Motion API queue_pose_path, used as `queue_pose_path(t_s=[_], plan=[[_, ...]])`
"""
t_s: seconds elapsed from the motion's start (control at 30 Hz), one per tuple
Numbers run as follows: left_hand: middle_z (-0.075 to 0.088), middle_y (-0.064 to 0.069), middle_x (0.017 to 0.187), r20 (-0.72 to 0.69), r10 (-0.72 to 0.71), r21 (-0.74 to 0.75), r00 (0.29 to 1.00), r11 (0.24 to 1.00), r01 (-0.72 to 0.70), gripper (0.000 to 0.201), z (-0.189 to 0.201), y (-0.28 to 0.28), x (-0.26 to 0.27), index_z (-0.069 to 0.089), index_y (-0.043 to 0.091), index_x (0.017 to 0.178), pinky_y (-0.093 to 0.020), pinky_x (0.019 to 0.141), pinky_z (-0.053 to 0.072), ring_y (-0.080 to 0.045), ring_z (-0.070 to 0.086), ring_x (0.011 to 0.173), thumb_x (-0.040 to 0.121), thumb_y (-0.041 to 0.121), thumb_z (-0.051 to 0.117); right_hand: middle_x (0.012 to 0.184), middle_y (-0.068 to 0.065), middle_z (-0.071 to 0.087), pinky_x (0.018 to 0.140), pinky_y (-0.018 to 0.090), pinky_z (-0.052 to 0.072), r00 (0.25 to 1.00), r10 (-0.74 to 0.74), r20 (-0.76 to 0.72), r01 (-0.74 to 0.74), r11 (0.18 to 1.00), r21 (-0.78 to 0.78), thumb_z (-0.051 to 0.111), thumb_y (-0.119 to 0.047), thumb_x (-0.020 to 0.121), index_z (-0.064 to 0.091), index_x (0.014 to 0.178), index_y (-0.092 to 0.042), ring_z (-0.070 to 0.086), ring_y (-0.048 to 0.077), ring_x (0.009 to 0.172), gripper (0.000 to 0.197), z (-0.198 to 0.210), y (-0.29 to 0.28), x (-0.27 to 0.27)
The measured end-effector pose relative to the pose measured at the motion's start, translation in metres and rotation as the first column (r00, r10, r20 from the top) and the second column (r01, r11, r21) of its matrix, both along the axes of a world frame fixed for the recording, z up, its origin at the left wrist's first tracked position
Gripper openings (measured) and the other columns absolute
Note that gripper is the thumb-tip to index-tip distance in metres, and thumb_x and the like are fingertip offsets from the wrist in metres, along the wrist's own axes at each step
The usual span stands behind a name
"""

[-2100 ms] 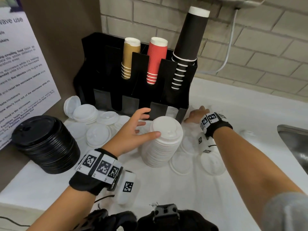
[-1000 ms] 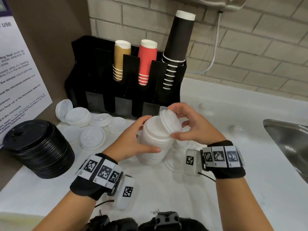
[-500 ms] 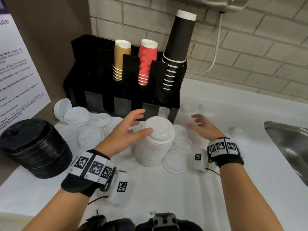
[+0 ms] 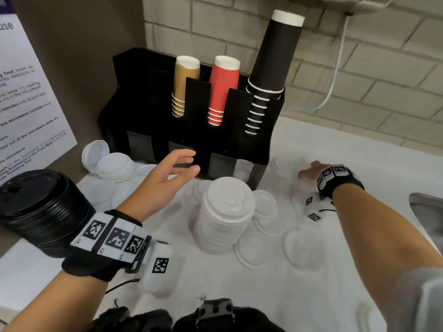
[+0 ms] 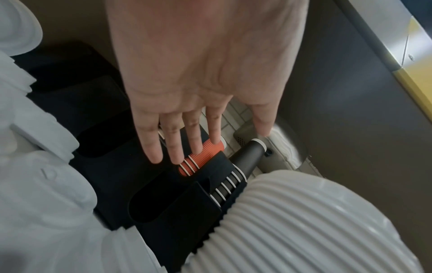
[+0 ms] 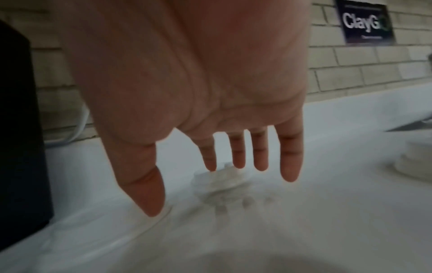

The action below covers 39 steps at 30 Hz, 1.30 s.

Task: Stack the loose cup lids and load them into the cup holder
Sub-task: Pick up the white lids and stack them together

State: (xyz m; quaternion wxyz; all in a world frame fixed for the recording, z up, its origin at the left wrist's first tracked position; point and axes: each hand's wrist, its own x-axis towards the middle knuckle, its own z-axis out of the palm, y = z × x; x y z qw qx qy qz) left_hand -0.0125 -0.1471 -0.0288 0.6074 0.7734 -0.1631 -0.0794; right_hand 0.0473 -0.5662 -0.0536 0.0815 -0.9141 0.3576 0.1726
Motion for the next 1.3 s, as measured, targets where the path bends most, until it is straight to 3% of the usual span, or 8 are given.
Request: queue_pose_path(t_s=[0.17, 0.43, 0.53, 0.7, 0.93, 1.07, 1.17, 1.3], plan=[[0.055, 0.019, 0.127, 0.004, 0.004, -0.003, 1.000, 1.000, -0.004, 0.043, -0.001, -0.001, 0.005, 0.053, 0.047, 0.119, -0.033, 0.102, 0.043, 0.009, 0.053, 0.111, 0.077, 0.056, 0.056, 0.124, 0.016, 0.060, 0.090, 0.035, 0.044, 0.991, 0.093, -0.095, -0.102, 0.991, -0.087, 0.063, -0.040, 0.085, 0.061, 0.107, -0.009, 0.057, 0.032, 0.109, 0.038, 0.006, -0.001, 0.005], [0.056, 0.020, 0.127, 0.004, 0.012, 0.006, 1.000, 1.000, -0.012, 0.036, -0.004, -0.001, 0.006, 0.055, 0.048, 0.116, -0.034, 0.102, 0.043, 0.007, 0.055, 0.110, 0.082, 0.057, 0.060, 0.153, 0.015, 0.028, 0.110, 0.039, 0.034, 0.990, 0.138, -0.002, -0.138, 0.990, -0.038, 0.042, -0.017, 0.099, 0.028, 0.150, -0.016, 0.035, 0.035, 0.137, 0.053, 0.009, 0.006, 0.009], [0.056, 0.020, 0.127, 0.000, 0.021, 0.004, 1.000, 1.000, -0.021, 0.040, -0.004, 0.000, 0.007, 0.056, 0.047, 0.116, -0.034, 0.102, 0.043, 0.008, 0.055, 0.110, 0.078, 0.056, 0.056, 0.148, 0.015, 0.036, 0.104, 0.034, 0.037, 0.975, 0.216, -0.059, -0.219, 0.974, -0.055, 0.043, -0.018, 0.099, 0.036, 0.146, -0.014, 0.043, 0.031, 0.130, 0.048, 0.015, 0.018, 0.005], [0.056, 0.017, 0.128, -0.004, 0.033, -0.009, 0.999, 0.999, -0.033, 0.040, -0.004, -0.002, 0.006, 0.057, 0.045, 0.115, -0.035, 0.103, 0.043, 0.002, 0.055, 0.112, 0.076, 0.054, 0.056, 0.102, 0.006, 0.061, 0.055, 0.023, 0.041, 0.988, 0.146, -0.042, -0.127, 0.947, 0.293, 0.050, -0.019, 0.098, 0.056, 0.123, -0.010, 0.058, 0.018, 0.082, 0.028, 0.044, 0.033, 0.002], [0.058, 0.020, 0.126, -0.010, 0.034, -0.011, 0.999, 0.999, -0.034, 0.044, -0.002, 0.001, 0.004, 0.059, 0.042, 0.116, -0.031, 0.100, 0.043, 0.002, 0.055, 0.110, 0.074, 0.057, 0.055, 0.095, 0.004, 0.057, 0.074, 0.032, 0.042, 0.977, 0.112, 0.183, -0.174, 0.912, 0.371, 0.043, -0.019, 0.099, 0.059, 0.115, -0.014, 0.053, 0.021, 0.088, 0.024, 0.082, 0.041, -0.009], [0.061, 0.020, 0.120, -0.057, -0.019, -0.035, 0.998, 0.999, 0.017, 0.044, -0.001, -0.005, -0.002, 0.062, 0.041, 0.115, -0.027, 0.097, 0.044, 0.001, 0.057, 0.112, 0.077, 0.059, 0.050, 0.095, -0.003, 0.061, 0.072, 0.027, 0.045, 0.897, 0.073, 0.436, -0.281, 0.856, 0.435, 0.046, -0.014, 0.095, 0.062, 0.099, -0.023, 0.057, 0.016, 0.090, 0.018, 0.095, 0.063, -0.040], [0.062, 0.024, 0.120, -0.143, -0.119, -0.057, 0.983, 0.992, 0.112, 0.044, 0.000, -0.017, -0.007, 0.062, 0.047, 0.116, -0.025, 0.094, 0.045, 0.004, 0.058, 0.112, 0.080, 0.065, 0.041, 0.084, -0.010, 0.063, 0.070, 0.023, 0.046, 0.693, -0.112, 0.712, -0.390, 0.773, 0.501, 0.047, -0.012, 0.091, 0.064, 0.090, -0.029, 0.060, 0.008, 0.080, 0.023, 0.094, 0.104, -0.079], [0.064, 0.023, 0.117, -0.273, -0.169, -0.059, 0.947, 0.986, 0.159, 0.038, -0.003, -0.030, -0.014, 0.062, 0.046, 0.116, -0.026, 0.089, 0.046, 0.000, 0.059, 0.110, 0.091, 0.062, 0.039, 0.096, -0.010, 0.066, 0.078, 0.027, 0.051, 0.598, -0.284, 0.749, -0.460, 0.644, 0.612, 0.050, -0.024, 0.091, 0.064, 0.097, -0.033, 0.064, 0.007, 0.090, 0.018, 0.069, 0.171, -0.130]])
